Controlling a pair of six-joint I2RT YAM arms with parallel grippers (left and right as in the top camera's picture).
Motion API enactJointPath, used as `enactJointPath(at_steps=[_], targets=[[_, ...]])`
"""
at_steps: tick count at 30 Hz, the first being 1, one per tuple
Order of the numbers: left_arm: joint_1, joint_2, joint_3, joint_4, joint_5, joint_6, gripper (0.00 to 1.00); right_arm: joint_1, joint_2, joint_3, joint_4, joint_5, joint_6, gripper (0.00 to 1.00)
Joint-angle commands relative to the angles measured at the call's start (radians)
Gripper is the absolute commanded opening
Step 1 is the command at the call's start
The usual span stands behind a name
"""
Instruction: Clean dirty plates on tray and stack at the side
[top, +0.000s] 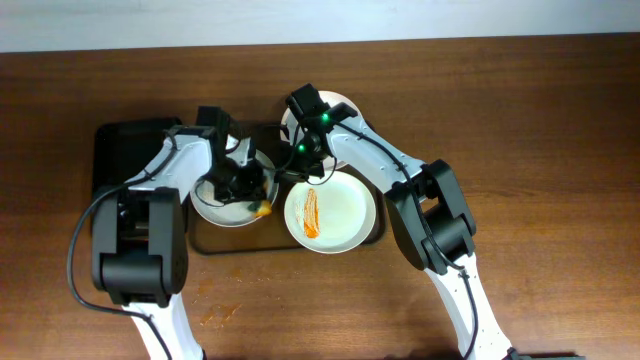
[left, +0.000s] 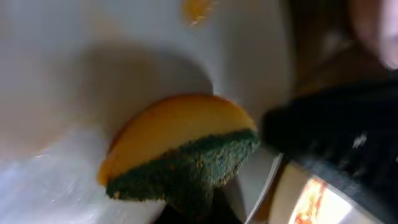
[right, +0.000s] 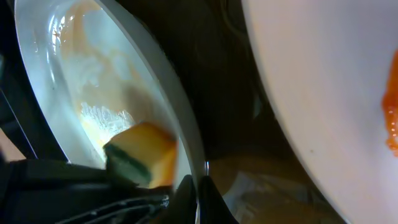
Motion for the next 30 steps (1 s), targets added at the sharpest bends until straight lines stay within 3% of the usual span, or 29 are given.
enactJointPath(at_steps=[1, 3, 5, 7, 9, 12, 16, 19, 23, 26, 30], targets=[[-0.009, 0.051, -0.025, 0.121, 0.050, 0.014, 0.01, 0.005, 0.017, 0.005, -0.001, -0.015, -0.010, 0.04], [-0.009, 0.051, -0.025, 0.184, -0.059, -0.050, 0.00, 0.005, 0.017, 0.005, -0.001, -0.015, -0.010, 0.04], [-0.009, 0.051, -0.025, 0.199, -0.302, -0.141, 0.01, 0.005, 0.017, 0.005, -0.001, -0.015, -0.010, 0.04], [-0.009, 0.051, -0.025, 0.151, -0.588, -0.257, 0.00, 0.005, 0.017, 0.005, -0.001, -0.015, -0.010, 0.04], [-0.009, 0.051, -0.025, 0.092, -0.695, -0.310, 0.01, 0.005, 0.017, 0.005, -0.001, -0.015, -0.010, 0.04], [-0.009, 0.051, -0.025, 0.009, -0.634, -0.311, 0.00, 0.005, 0.017, 0.005, -0.001, -0.015, -0.010, 0.04], [-0.009, 0.051, -0.025, -0.119, -0.351, -0.240, 0.00, 0.005, 0.017, 0.005, -0.001, -0.015, -0.011, 0.04], [-0.009, 0.051, -0.025, -0.108, -0.101, -0.125, 0.00, 0.005, 0.017, 0.005, -0.001, -0.015, -0.011, 0.04], [-0.004, 0.051, -0.024, 0.048, 0.022, -0.115, 0.00, 0.005, 0.017, 0.005, -0.004, -0.015, -0.011, 0.04], [0.037, 0.051, -0.021, 0.168, -0.003, -0.140, 0.01, 0.005, 0.017, 0.005, -0.004, -0.014, -0.013, 0.04], [0.119, 0.051, -0.021, 0.249, -0.254, -0.299, 0.00, 0.005, 0.017, 0.005, -0.005, -0.003, -0.013, 0.04]])
